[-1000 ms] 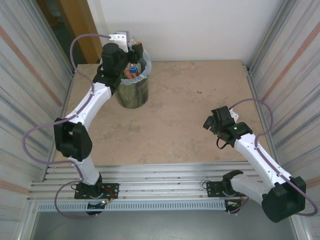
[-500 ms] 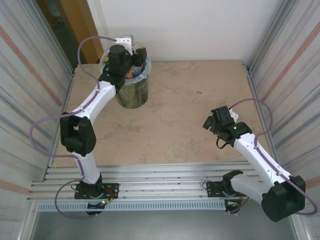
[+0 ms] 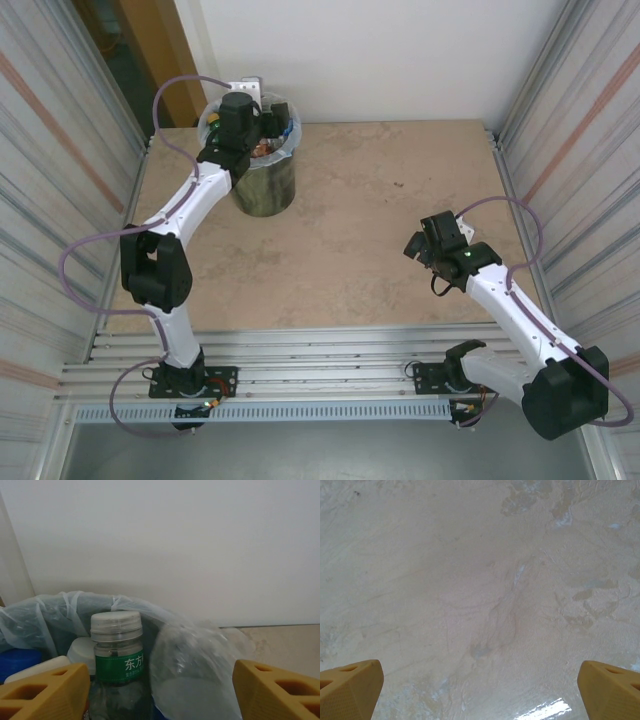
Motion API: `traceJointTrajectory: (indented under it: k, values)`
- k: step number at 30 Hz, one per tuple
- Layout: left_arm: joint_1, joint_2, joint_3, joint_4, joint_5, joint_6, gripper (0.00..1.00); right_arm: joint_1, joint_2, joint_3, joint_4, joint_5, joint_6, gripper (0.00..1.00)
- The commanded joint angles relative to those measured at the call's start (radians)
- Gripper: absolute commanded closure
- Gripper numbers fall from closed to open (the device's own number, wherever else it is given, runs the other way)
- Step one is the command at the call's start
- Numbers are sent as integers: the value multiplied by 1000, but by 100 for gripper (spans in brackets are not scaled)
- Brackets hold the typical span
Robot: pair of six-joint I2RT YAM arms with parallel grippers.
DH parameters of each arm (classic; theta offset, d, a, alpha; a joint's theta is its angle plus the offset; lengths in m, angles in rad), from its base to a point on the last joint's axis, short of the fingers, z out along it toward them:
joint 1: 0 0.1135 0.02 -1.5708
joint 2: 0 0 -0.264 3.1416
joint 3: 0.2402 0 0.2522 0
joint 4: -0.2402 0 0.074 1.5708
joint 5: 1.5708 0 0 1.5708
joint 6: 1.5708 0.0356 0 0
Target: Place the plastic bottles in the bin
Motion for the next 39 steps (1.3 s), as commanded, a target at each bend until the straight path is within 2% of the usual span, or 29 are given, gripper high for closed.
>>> traceJointTrajectory:
  k: [1, 6, 13, 21, 29, 39]
  values:
    - [-7, -32, 22, -4, -46, 43, 27, -9, 2, -16, 1, 2, 20, 2]
    - [-15, -7, 91, -47, -41, 82, 35, -10, 2, -16, 3, -1, 21, 2]
    - [-25, 54, 212, -86, -51, 132, 31, -8, 11, -11, 7, -9, 21, 2]
    - [-29, 194, 452, -301, -102, 183, 30, -8, 18, 2, 3, -7, 16, 2]
    - [-34, 189, 410, -382, -202, 171, 31, -6, 23, 4, 3, -7, 15, 2]
    - [-37, 191, 366, -450, -243, 163, 33, 1, 23, -7, 12, -8, 23, 2]
